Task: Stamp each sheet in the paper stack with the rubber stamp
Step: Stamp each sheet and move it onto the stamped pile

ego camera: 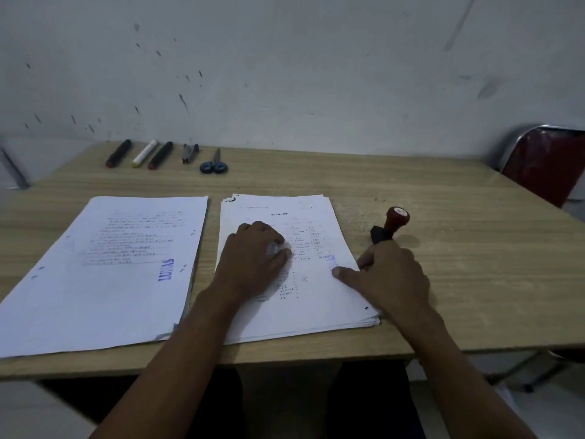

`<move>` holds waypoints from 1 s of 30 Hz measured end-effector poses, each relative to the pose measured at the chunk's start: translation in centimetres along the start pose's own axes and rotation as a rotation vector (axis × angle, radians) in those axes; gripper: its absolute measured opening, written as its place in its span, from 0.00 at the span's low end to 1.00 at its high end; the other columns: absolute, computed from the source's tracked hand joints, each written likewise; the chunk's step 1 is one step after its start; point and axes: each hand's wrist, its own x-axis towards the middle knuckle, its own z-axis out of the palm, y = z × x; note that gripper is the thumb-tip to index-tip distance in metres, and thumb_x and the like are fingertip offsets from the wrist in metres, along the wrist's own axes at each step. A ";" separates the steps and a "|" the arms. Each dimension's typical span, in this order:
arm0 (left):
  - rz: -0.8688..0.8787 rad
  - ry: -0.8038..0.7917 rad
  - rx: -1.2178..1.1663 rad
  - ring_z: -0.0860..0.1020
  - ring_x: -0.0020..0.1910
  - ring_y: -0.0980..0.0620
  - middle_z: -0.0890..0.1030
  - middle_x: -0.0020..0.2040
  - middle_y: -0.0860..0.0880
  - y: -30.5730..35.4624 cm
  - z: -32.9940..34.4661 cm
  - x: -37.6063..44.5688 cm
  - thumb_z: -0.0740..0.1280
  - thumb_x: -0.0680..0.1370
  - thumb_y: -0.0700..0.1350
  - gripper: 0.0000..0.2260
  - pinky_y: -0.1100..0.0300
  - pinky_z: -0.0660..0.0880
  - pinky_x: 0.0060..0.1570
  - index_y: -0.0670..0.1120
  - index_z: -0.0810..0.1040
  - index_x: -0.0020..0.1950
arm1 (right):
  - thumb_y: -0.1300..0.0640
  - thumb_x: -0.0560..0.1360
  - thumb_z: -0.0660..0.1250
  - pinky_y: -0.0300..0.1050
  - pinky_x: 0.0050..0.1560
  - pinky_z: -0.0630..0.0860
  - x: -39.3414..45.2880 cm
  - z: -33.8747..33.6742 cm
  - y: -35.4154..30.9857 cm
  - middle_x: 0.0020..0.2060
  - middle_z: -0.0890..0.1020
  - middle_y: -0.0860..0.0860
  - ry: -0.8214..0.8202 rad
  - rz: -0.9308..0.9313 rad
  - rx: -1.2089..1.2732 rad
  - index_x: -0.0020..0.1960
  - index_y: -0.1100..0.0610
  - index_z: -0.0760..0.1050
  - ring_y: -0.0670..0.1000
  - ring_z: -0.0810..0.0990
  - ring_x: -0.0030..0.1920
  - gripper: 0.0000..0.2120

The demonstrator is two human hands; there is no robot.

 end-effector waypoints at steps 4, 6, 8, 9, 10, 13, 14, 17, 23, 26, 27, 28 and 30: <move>0.000 -0.002 0.028 0.75 0.53 0.47 0.81 0.53 0.51 0.2 -0.2 -0.1 0.62 0.71 0.56 0.16 0.51 0.72 0.51 0.50 0.82 0.51 | 0.46 0.65 0.79 0.43 0.37 0.72 -0.1 0.1 0.0 0.40 0.80 0.46 0.062 0.010 0.102 0.41 0.50 0.78 0.49 0.80 0.41 0.14; -0.007 -0.007 0.037 0.75 0.53 0.47 0.81 0.53 0.51 0.4 -0.4 -0.2 0.61 0.71 0.55 0.16 0.51 0.72 0.52 0.50 0.82 0.51 | 0.51 0.66 0.79 0.45 0.41 0.76 0.0 0.6 0.0 0.40 0.81 0.47 0.095 0.024 0.143 0.39 0.50 0.78 0.49 0.80 0.42 0.10; -0.011 -0.003 0.017 0.76 0.53 0.46 0.82 0.52 0.50 0.5 -0.5 -0.2 0.62 0.71 0.55 0.16 0.50 0.72 0.52 0.49 0.83 0.51 | 0.52 0.67 0.78 0.45 0.42 0.77 0.0 0.8 0.2 0.42 0.82 0.48 0.107 0.033 0.196 0.38 0.50 0.78 0.49 0.80 0.42 0.09; -0.013 0.001 0.006 0.76 0.53 0.46 0.82 0.52 0.50 0.5 -0.6 -0.2 0.62 0.71 0.55 0.16 0.50 0.73 0.52 0.49 0.83 0.51 | 0.52 0.67 0.78 0.44 0.42 0.76 0.0 0.8 0.3 0.42 0.82 0.49 0.104 0.041 0.217 0.39 0.51 0.78 0.49 0.80 0.42 0.10; -0.016 0.002 -0.002 0.76 0.53 0.46 0.82 0.51 0.49 0.6 -0.6 -0.3 0.62 0.71 0.55 0.16 0.50 0.73 0.52 0.49 0.83 0.50 | 0.49 0.67 0.78 0.43 0.41 0.73 -0.1 0.6 0.3 0.43 0.81 0.49 0.092 0.050 0.209 0.41 0.51 0.77 0.50 0.80 0.43 0.11; -0.022 -0.003 -0.009 0.76 0.53 0.46 0.82 0.51 0.49 0.7 -0.7 -0.3 0.62 0.71 0.55 0.16 0.49 0.73 0.52 0.49 0.83 0.49 | 0.39 0.65 0.77 0.43 0.39 0.70 -0.8 0.1 0.0 0.42 0.79 0.47 0.025 0.061 0.040 0.46 0.51 0.76 0.50 0.78 0.42 0.20; -0.022 -0.005 -0.005 0.76 0.53 0.46 0.82 0.51 0.50 0.8 -0.7 -0.2 0.62 0.71 0.55 0.16 0.50 0.73 0.52 0.49 0.83 0.49 | 0.38 0.65 0.76 0.43 0.38 0.71 -0.9 0.0 -0.2 0.41 0.79 0.47 0.022 0.061 0.019 0.45 0.52 0.77 0.50 0.79 0.41 0.20; -0.025 -0.004 0.007 0.76 0.53 0.47 0.82 0.51 0.50 0.9 -0.7 -0.2 0.62 0.71 0.56 0.16 0.51 0.72 0.52 0.50 0.83 0.49 | 0.42 0.65 0.78 0.44 0.41 0.75 -1.4 -0.1 -0.6 0.42 0.80 0.47 0.074 0.062 0.050 0.45 0.51 0.78 0.51 0.81 0.43 0.17; -0.017 -0.008 0.014 0.76 0.54 0.47 0.82 0.52 0.50 0.9 -0.9 -0.3 0.62 0.71 0.56 0.17 0.51 0.72 0.52 0.49 0.83 0.50 | 0.52 0.70 0.75 0.48 0.44 0.78 -1.7 0.5 -0.7 0.42 0.82 0.47 0.144 0.046 0.154 0.40 0.49 0.78 0.51 0.81 0.44 0.07; -0.017 0.028 -0.080 0.77 0.55 0.47 0.82 0.52 0.49 1.0 -0.8 -0.2 0.62 0.71 0.57 0.19 0.52 0.73 0.54 0.47 0.82 0.51 | 0.55 0.73 0.73 0.42 0.38 0.74 -1.6 0.3 -0.6 0.39 0.81 0.48 0.172 0.009 0.292 0.40 0.50 0.77 0.48 0.79 0.39 0.06; -0.029 0.055 -0.136 0.77 0.55 0.48 0.82 0.53 0.49 1.0 -1.0 -0.1 0.63 0.71 0.57 0.19 0.54 0.72 0.56 0.46 0.82 0.52 | 0.57 0.73 0.73 0.40 0.36 0.72 -1.5 0.1 -0.7 0.37 0.81 0.48 0.175 -0.004 0.376 0.40 0.52 0.77 0.46 0.79 0.38 0.06; -0.048 0.098 -0.196 0.77 0.56 0.49 0.81 0.54 0.49 1.1 -1.3 -0.1 0.65 0.72 0.56 0.18 0.56 0.71 0.56 0.45 0.81 0.53 | 0.58 0.73 0.73 0.38 0.34 0.70 -1.6 -0.2 -0.8 0.35 0.81 0.48 0.178 -0.014 0.465 0.41 0.54 0.77 0.44 0.78 0.36 0.06; -0.095 0.226 -0.289 0.76 0.58 0.50 0.80 0.57 0.48 1.4 -2.3 0.2 0.69 0.74 0.52 0.17 0.54 0.72 0.59 0.44 0.80 0.57 | 0.61 0.74 0.73 0.33 0.32 0.70 -1.6 -0.7 -1.0 0.31 0.81 0.45 0.198 -0.036 0.622 0.42 0.56 0.77 0.42 0.79 0.34 0.05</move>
